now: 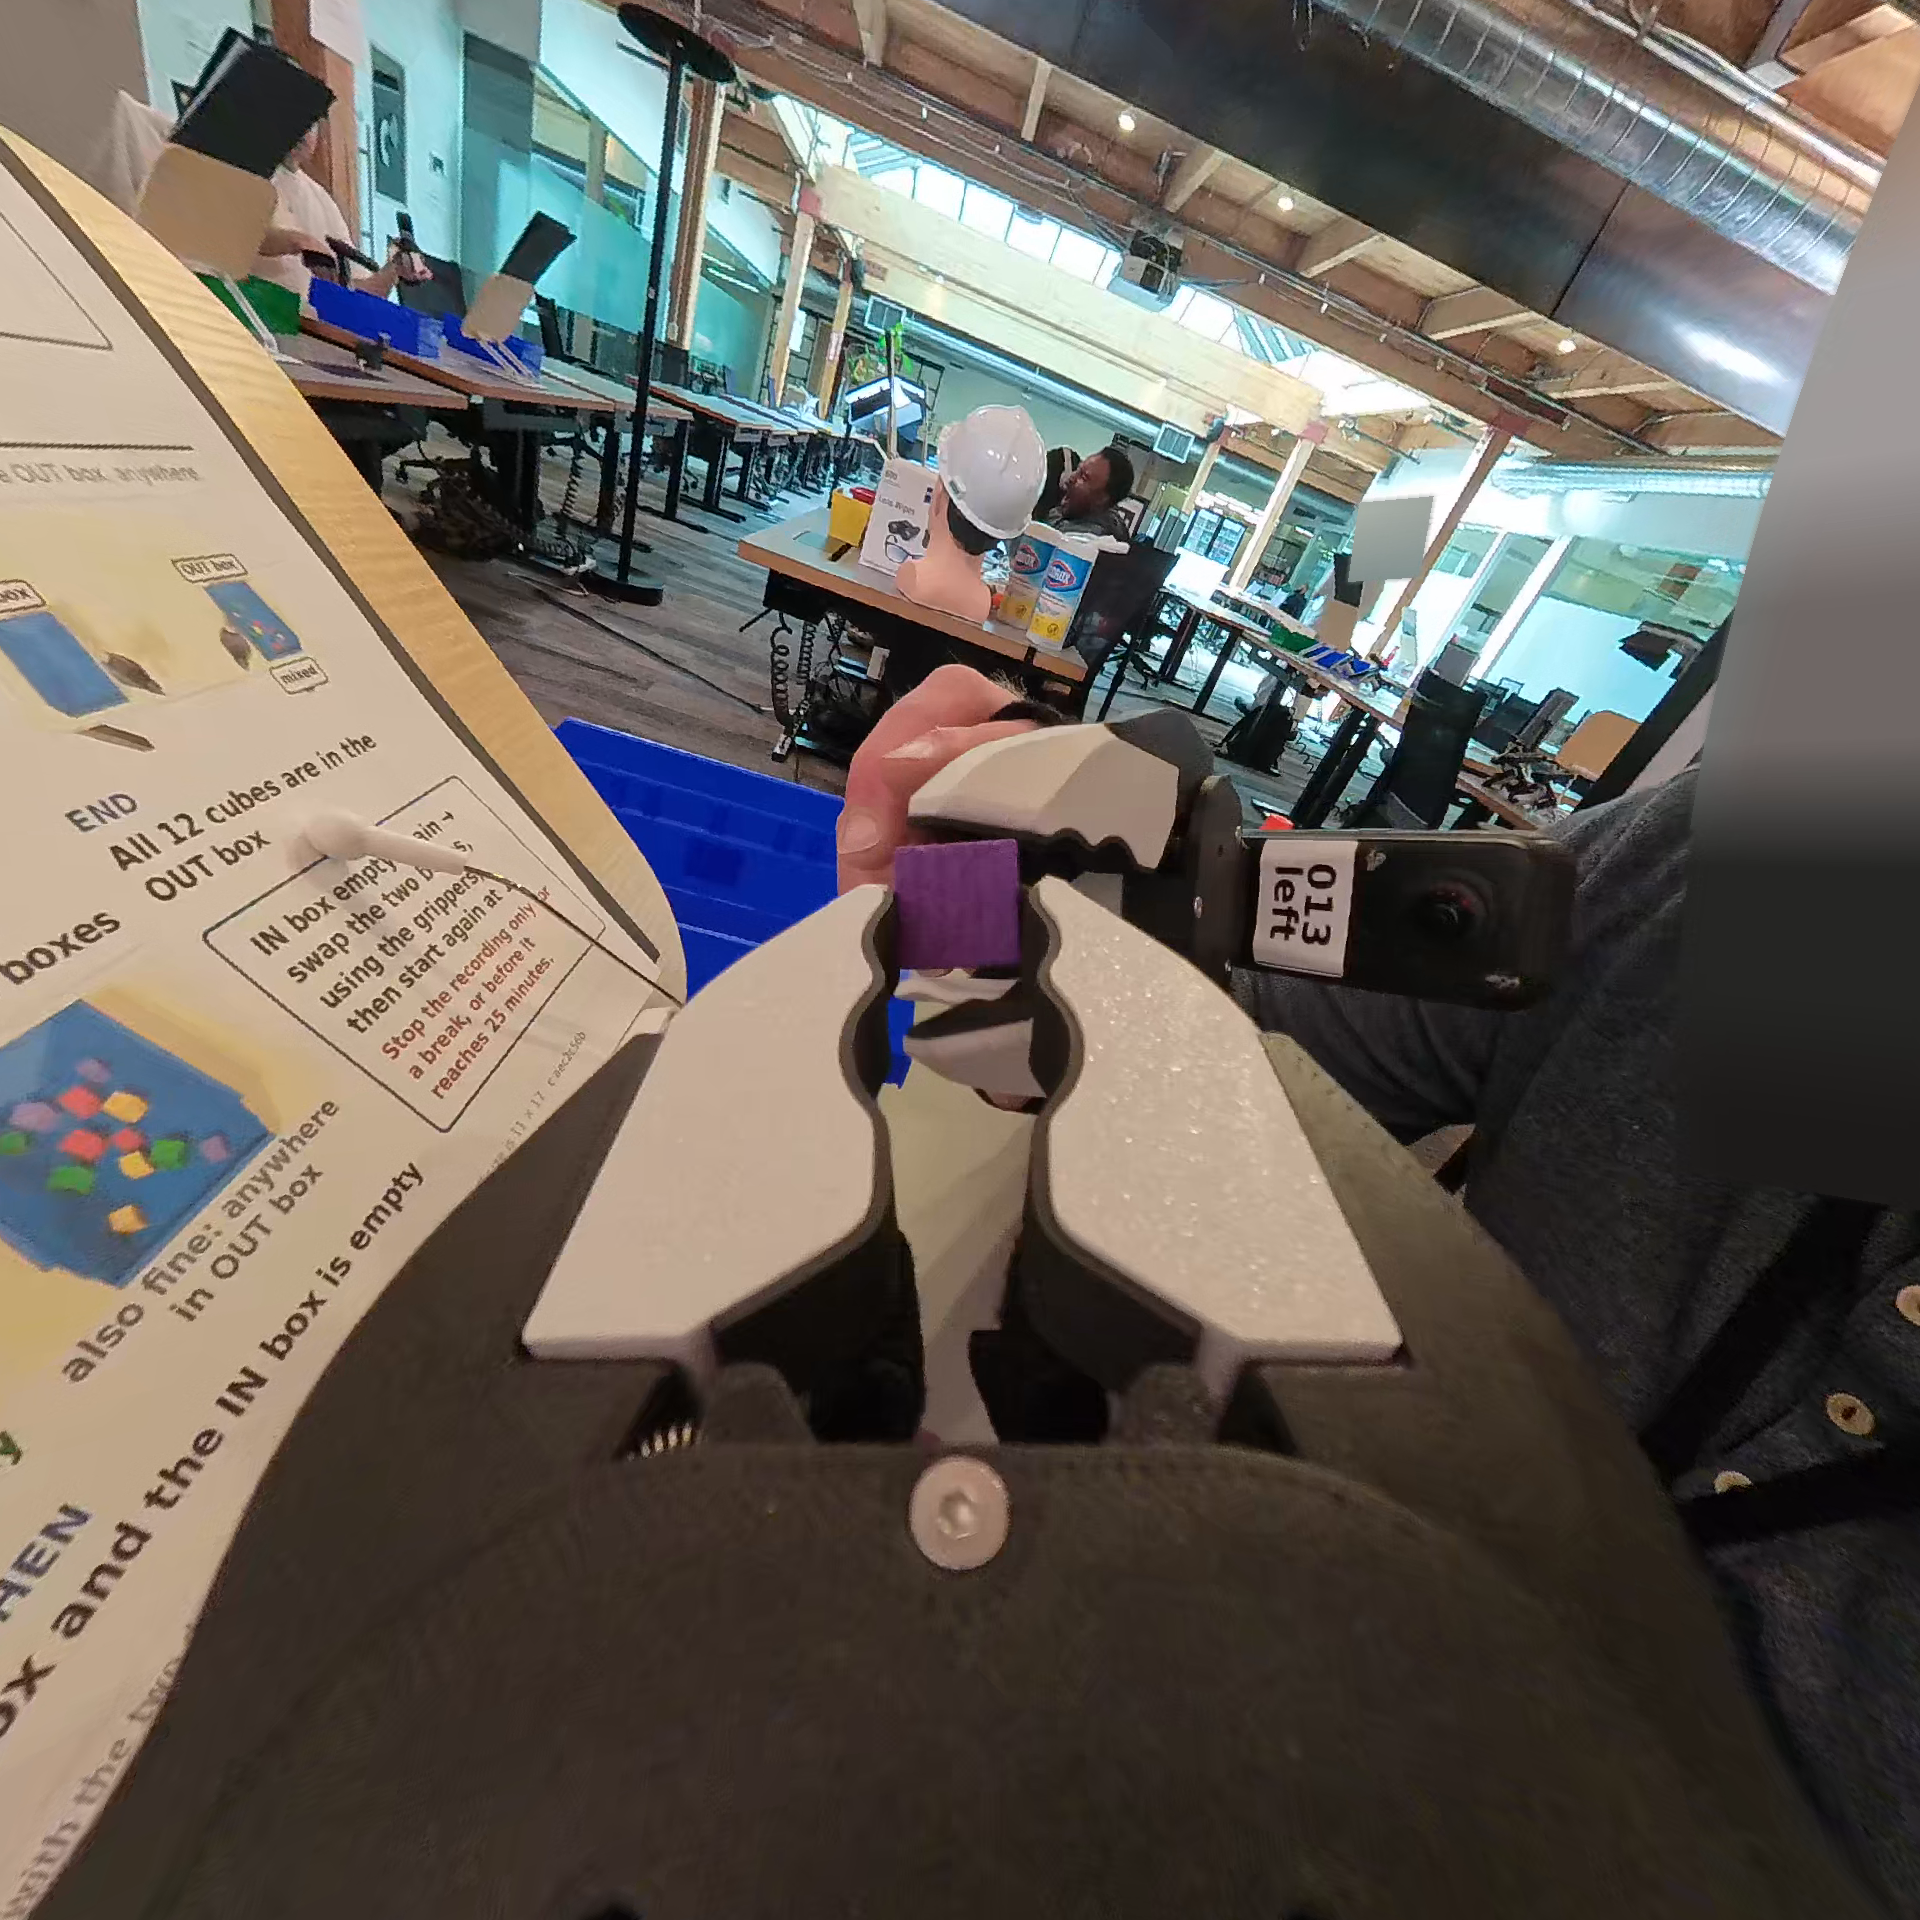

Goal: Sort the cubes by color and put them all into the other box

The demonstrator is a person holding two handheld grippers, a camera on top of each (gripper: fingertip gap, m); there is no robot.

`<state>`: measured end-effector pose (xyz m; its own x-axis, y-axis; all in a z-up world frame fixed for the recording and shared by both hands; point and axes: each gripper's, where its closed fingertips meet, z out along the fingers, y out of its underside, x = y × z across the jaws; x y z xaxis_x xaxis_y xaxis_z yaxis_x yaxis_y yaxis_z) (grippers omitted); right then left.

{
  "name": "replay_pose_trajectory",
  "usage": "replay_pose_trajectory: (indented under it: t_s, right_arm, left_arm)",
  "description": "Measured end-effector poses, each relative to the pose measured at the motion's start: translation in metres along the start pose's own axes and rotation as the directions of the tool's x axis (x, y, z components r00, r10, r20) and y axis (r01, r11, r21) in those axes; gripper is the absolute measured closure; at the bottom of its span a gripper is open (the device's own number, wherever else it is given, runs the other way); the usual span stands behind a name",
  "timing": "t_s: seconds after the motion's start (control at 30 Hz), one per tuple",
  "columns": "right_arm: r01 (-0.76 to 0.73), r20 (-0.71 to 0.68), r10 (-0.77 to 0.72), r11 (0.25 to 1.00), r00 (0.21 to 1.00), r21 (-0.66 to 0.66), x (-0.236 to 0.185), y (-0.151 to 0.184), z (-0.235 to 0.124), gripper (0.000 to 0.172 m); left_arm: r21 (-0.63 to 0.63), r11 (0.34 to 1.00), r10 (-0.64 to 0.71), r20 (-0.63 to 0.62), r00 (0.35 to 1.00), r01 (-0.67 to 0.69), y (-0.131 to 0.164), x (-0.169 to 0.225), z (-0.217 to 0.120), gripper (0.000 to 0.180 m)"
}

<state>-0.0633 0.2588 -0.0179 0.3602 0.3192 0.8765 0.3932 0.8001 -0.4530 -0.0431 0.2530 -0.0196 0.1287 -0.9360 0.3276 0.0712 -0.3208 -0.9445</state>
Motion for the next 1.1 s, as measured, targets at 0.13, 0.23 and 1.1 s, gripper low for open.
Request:
replay_pose_trajectory:
  t_s: [0.13,0.23,1.1]
  right_arm:
    - [0.008,-0.038,-0.008,1.000,0.999,0.004,0.003,0.000,0.000,0.148]
    - [0.010,-0.028,-0.009,1.000,1.000,0.005,0.002,0.000,-0.001,0.149]
    - [-0.164,0.109,0.453,0.521,0.885,-0.838,0.024,0.304,-0.129,0.148]
  left_arm:
    - [-0.004,1.000,-0.009,-0.008,1.000,0.009,0.003,0.000,0.002,0.159]
    - [0.003,0.999,-0.032,-0.032,0.999,0.032,0.004,0.000,0.003,0.159]
    - [-0.041,0.988,0.152,0.131,0.980,-0.148,-0.010,-0.003,-0.020,0.180]
